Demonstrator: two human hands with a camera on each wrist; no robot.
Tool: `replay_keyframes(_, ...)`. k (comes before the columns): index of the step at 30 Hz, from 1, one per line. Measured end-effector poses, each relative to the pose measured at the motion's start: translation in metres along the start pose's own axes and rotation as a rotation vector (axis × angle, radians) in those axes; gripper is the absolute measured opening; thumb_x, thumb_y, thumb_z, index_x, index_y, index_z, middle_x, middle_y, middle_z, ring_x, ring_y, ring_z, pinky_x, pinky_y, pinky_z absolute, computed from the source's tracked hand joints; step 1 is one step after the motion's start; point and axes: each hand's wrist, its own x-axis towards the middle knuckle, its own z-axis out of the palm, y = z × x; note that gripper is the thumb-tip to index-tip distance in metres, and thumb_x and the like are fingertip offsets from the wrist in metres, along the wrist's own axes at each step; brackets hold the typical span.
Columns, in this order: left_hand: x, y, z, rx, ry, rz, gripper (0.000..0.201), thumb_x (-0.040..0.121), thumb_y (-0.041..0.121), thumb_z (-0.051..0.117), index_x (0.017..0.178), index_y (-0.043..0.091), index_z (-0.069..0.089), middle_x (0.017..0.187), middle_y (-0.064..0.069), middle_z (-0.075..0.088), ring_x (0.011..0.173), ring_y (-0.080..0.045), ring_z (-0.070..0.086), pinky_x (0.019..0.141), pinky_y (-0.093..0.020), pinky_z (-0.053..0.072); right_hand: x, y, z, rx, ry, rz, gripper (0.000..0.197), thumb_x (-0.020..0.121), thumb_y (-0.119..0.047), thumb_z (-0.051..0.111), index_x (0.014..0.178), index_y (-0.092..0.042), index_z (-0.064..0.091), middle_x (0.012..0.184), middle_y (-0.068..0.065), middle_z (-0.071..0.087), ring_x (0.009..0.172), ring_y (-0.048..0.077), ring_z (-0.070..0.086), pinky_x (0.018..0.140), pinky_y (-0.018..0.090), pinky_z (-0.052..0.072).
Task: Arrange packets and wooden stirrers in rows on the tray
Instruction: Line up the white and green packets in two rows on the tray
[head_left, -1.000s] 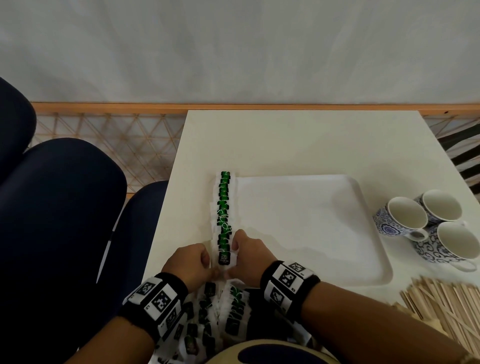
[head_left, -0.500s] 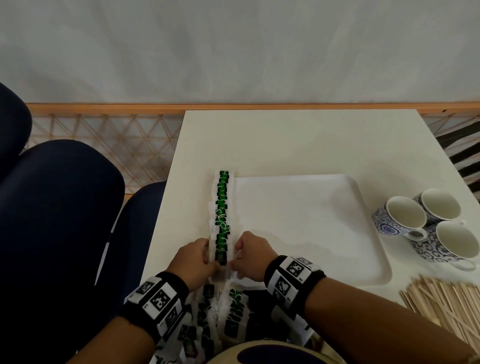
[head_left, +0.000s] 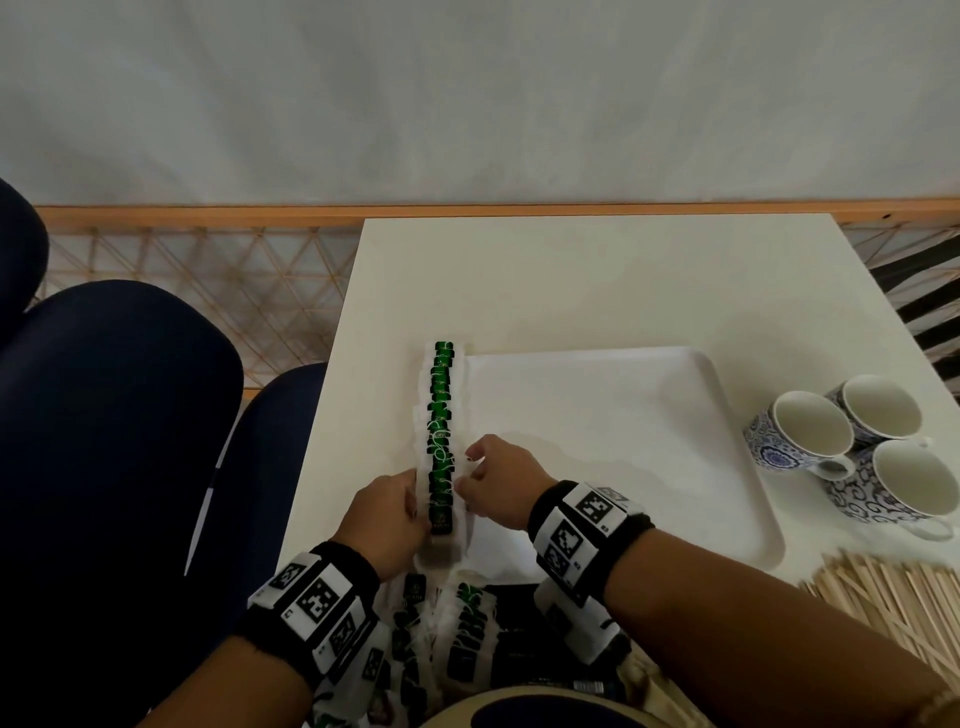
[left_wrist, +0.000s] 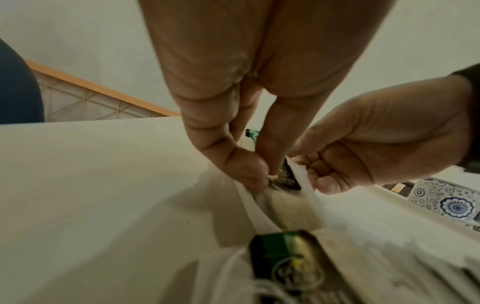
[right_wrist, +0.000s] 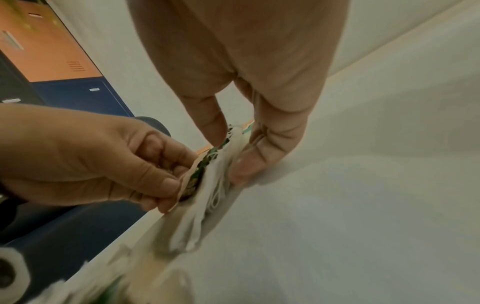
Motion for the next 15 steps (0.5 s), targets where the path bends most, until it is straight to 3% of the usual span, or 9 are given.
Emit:
replay_keyframes(4, 0.001, 0.001, -0.002, 0.013, -0.011, -0.004, 0.01, 0.082, 0.008, 0.061, 0.086, 0.017, 0.058, 0.071, 0.004, 0.054, 0.068, -0.015, 0.053, 0.052, -0.012, 0.033, 0.0, -0.003, 0.003, -0.018, -0.023, -0.001, 0.044, 0.091, -0.024, 0.057, 0.13, -0.008, 0.044, 0.116, 0.012, 0.063, 0.102, 0.026, 0.06, 0.075, 0.028, 0.046)
replay_keyframes(6, 0.004, 0.0, -0.003, -0.012, -0.002, -0.028, 0.014, 0.082, 0.011, 0.061, 0.087, 0.022, 0.053, 0.086, -0.005, 0.055, 0.078, -0.023, 0.055, 0.061, -0.021, 0.04, 0.002, -0.005, 0.0, -0.032, 0.014, 0.01, 0.045, 0.092, -0.022, 0.054, 0.133, -0.009, 0.043, 0.121, 0.011, 0.061, 0.108, 0.025, 0.057, 0.075, 0.026, 0.042)
replay_keyframes(9, 0.011, 0.0, -0.006, -0.152, 0.002, -0.041, 0.017, 0.082, 0.008, 0.056, 0.098, 0.008, 0.051, 0.101, -0.011, 0.056, 0.09, -0.03, 0.058, 0.079, -0.041, 0.051, 0.008, -0.009, -0.009, -0.021, 0.084, 0.006, 0.051, 0.093, -0.019, 0.049, 0.141, -0.006, 0.037, 0.129, 0.013, 0.057, 0.119, 0.026, 0.052, 0.087, 0.028, 0.044)
replay_keyframes(10, 0.012, 0.002, -0.009, -0.243, -0.009, -0.049, 0.023, 0.083, 0.006, 0.055, 0.106, 0.008, 0.051, 0.107, -0.009, 0.059, 0.097, -0.028, 0.059, 0.086, -0.044, 0.051, 0.009, -0.013, -0.012, -0.005, 0.09, 0.005, 0.054, 0.093, -0.018, 0.048, 0.144, -0.007, 0.034, 0.134, 0.013, 0.054, 0.124, 0.027, 0.049, 0.095, 0.03, 0.044)
replay_keyframes(12, 0.015, 0.005, -0.013, -0.39, -0.061, -0.072, 0.048, 0.086, 0.01, 0.056, 0.131, 0.016, 0.042, 0.13, -0.001, 0.056, 0.115, -0.017, 0.055, 0.101, -0.04, 0.046, 0.01, -0.02, -0.015, 0.005, 0.068, -0.01, 0.056, 0.095, -0.016, 0.046, 0.148, -0.007, 0.029, 0.144, 0.012, 0.045, 0.132, 0.027, 0.042, 0.104, 0.032, 0.037)
replay_keyframes(14, 0.017, 0.011, -0.017, -0.515, -0.097, -0.113, 0.078, 0.078, 0.026, 0.061, 0.147, 0.019, 0.026, 0.145, 0.005, 0.043, 0.128, -0.011, 0.045, 0.109, -0.036, 0.038, 0.008, -0.028, -0.015, 0.013, 0.035, -0.038, 0.053, 0.097, -0.014, 0.043, 0.147, -0.005, 0.029, 0.145, 0.014, 0.044, 0.131, 0.028, 0.042, 0.101, 0.03, 0.036)
replay_keyframes(15, 0.019, 0.013, -0.017, -0.568, -0.095, -0.125, 0.08, 0.079, 0.024, 0.061, 0.149, 0.018, 0.022, 0.144, 0.009, 0.038, 0.128, -0.009, 0.043, 0.108, -0.032, 0.036, 0.006, -0.032, -0.015, 0.025, 0.02, -0.048, 0.05, 0.097, -0.013, 0.042, 0.145, -0.004, 0.031, 0.143, 0.015, 0.045, 0.13, 0.029, 0.044, 0.1, 0.03, 0.037)
